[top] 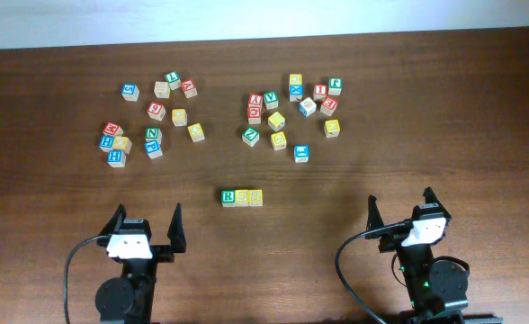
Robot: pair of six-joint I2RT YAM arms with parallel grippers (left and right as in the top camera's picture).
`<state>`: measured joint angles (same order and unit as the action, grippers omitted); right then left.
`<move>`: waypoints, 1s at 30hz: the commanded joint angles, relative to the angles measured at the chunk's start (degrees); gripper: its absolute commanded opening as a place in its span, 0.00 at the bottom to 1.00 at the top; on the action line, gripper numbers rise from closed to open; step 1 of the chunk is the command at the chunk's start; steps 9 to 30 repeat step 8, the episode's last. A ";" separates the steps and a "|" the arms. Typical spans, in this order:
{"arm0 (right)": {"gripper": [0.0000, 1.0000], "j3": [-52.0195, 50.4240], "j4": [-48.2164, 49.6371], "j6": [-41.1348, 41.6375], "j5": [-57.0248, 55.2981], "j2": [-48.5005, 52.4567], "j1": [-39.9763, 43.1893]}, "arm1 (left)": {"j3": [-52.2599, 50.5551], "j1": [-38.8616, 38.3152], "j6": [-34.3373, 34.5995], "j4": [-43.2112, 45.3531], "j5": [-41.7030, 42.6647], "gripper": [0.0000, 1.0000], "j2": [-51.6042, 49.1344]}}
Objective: Spell out RSS
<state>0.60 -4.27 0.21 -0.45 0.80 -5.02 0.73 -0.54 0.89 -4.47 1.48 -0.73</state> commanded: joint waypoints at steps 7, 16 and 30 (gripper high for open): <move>0.98 -0.28 -0.33 0.24 -1.31 -0.61 0.63 | -0.20 -0.26 -1.11 -0.20 0.37 0.99 0.44; 0.99 -0.28 -0.33 0.24 -1.31 -0.61 0.63 | -0.20 -0.26 -1.11 -0.20 0.37 0.99 0.44; 0.99 -0.28 -0.33 0.24 -1.31 -0.61 0.63 | -0.20 -0.26 -1.11 -0.20 0.37 0.99 0.44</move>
